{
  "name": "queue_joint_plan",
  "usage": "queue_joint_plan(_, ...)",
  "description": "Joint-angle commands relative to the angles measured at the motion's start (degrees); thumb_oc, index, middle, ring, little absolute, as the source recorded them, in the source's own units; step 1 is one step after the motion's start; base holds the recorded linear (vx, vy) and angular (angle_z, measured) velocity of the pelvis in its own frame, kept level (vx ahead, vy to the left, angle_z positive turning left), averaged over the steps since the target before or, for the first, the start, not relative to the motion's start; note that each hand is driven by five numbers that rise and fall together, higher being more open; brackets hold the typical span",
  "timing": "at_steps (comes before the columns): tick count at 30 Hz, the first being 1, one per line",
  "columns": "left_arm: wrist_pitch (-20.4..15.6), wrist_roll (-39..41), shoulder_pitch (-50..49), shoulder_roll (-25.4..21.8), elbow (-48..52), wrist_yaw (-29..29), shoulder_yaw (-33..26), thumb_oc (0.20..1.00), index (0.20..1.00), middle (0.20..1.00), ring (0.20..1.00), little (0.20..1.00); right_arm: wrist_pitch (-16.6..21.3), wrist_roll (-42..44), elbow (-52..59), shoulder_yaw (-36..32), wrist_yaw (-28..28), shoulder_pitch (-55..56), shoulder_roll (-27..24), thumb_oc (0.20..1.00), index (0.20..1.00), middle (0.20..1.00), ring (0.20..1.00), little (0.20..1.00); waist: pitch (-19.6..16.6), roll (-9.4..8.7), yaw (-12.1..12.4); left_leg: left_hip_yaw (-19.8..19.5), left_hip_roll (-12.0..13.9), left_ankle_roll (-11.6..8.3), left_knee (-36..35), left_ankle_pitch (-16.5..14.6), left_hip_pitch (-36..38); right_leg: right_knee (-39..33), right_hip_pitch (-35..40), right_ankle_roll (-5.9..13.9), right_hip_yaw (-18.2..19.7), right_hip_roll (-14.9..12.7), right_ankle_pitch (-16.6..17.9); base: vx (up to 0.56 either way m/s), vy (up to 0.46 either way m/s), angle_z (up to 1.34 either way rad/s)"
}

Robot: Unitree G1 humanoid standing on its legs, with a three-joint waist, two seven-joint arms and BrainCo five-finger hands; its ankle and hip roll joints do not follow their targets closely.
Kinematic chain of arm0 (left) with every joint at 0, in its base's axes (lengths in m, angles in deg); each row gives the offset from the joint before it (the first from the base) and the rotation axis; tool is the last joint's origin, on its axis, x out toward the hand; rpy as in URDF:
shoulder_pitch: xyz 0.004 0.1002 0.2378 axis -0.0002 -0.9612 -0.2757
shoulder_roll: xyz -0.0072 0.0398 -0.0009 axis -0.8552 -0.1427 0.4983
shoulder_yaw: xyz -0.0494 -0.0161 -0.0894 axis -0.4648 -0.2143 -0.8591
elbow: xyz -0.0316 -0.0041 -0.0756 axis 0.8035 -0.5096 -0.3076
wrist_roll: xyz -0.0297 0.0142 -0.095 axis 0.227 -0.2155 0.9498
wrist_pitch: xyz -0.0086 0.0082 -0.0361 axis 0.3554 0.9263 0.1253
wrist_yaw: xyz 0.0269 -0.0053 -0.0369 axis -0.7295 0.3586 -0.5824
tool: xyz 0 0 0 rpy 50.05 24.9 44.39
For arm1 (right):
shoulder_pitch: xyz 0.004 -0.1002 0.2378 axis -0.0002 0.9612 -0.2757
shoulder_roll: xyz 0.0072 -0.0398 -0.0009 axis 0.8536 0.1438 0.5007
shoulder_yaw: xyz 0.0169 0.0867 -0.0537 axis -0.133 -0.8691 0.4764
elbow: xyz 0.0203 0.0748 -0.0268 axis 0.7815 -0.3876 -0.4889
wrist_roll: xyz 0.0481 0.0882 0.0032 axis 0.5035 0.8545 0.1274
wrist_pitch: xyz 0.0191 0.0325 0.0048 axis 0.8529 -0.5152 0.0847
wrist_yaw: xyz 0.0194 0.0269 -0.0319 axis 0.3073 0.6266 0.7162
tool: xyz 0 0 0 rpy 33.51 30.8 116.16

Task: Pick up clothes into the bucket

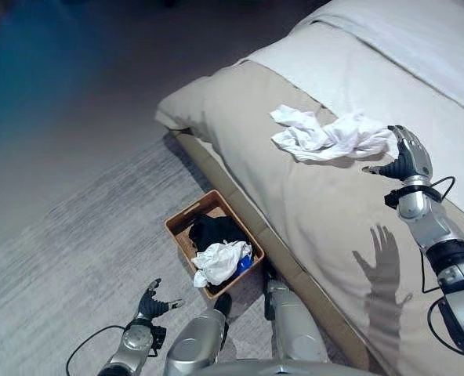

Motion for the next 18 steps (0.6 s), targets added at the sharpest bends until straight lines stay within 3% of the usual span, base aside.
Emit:
queue_joint_plan(1, -2.20, 2.06, 0.12, -1.21, 4.91, -1.49, 1.51, 1.000, 1.000, 1.000, 1.000, 1.000, 0.15, 1.73, 0.20, 0.35, -1.29, -5.36, -5.03, 1.000, 1.000, 1.000, 1.000, 1.000, -2.53, -0.61, -0.66, 3.01, 0.73, -1.92, -3.64, -0.07, 6.22, -0.03, -0.84, 2.96, 1.51, -3.19, 1.40, 0.06, -0.135, 0.67)
queue_joint_plan(3, -2.44, 2.92, 1.19, -0.47, 6.54, -1.26, 3.24, 1.000, 1.000, 1.000, 1.000, 1.000, -0.32, 0.74, -1.17, 1.20, -1.82, -6.49, -5.88, 1.000, 1.000, 1.000, 1.000, 1.000, -2.11, 0.19, -1.25, 5.96, 2.52, -2.88, -3.16, -0.17, 4.98, 0.07, -0.18, 2.51, -0.77, -3.74, 0.21, 0.04, -0.164, 0.55)
queue_joint_plan(4, -2.57, 3.40, 2.59, -0.20, 8.36, -0.57, 4.84, 1.000, 1.000, 1.000, 1.000, 1.000, -0.87, 0.43, -1.61, 2.20, -2.11, -8.71, -7.39, 1.000, 1.000, 1.000, 1.000, 1.000, -0.92, 0.78, -2.40, 13.50, 3.91, -3.50, -1.38, 0.25, 1.72, 0.19, 0.14, 2.56, -2.36, -4.78, -0.39, -0.02, -0.172, 0.32)
queue_joint_plan(6, -2.97, 3.57, 3.67, -0.19, 10.02, -0.03, 6.55, 1.000, 1.000, 1.000, 1.000, 1.000, -1.43, -0.12, -4.97, 5.26, -2.28, -13.16, -8.12, 1.000, 1.000, 1.000, 1.000, 1.000, -0.17, 1.15, -2.74, 18.05, 4.42, -3.47, -0.67, 1.08, -0.64, 0.39, -0.63, 2.22, -2.78, -4.95, -0.57, -0.04, -0.085, 0.66)
queue_joint_plan(12, -3.34, 4.91, 4.86, -0.79, 13.45, 0.71, 11.16, 1.000, 1.000, 1.000, 1.000, 1.000, -2.02, 0.12, -18.04, 14.61, -1.52, -26.45, -7.26, 1.000, 1.000, 1.000, 1.000, 1.000, 2.02, 1.94, -1.38, 17.69, 5.00, -3.06, -2.04, 1.84, -3.21, 5.05, -6.42, 1.59, -1.67, -3.53, -2.07, 0.01, -0.069, 0.03)
queue_joint_plan(13, -2.99, 4.69, 5.36, -0.64, 13.32, 0.74, 12.95, 1.000, 1.000, 1.000, 1.000, 1.000, -2.20, 0.74, -23.41, 16.86, -1.20, -29.70, -6.63, 1.000, 1.000, 1.000, 1.000, 1.000, 3.00, 2.76, -0.94, 16.90, 5.24, -3.24, -3.46, 2.88, -3.71, 6.69, -8.05, 1.45, -1.88, -3.60, -2.72, 0.01, -0.049, 0.03)
queue_joint_plan(18, -2.12, 5.30, 7.15, 0.00, 12.10, -0.28, 14.73, 1.000, 1.000, 1.000, 1.000, 1.000, -2.84, 2.37, -29.70, 19.92, -1.18, -35.96, -8.75, 1.000, 1.000, 1.000, 1.000, 1.000, 5.93, 5.12, -0.49, 14.97, 5.84, -4.11, -6.11, 5.33, -6.04, 9.80, -12.39, 1.22, -3.13, -4.80, -4.14, 0.01, -0.021, 0.11)
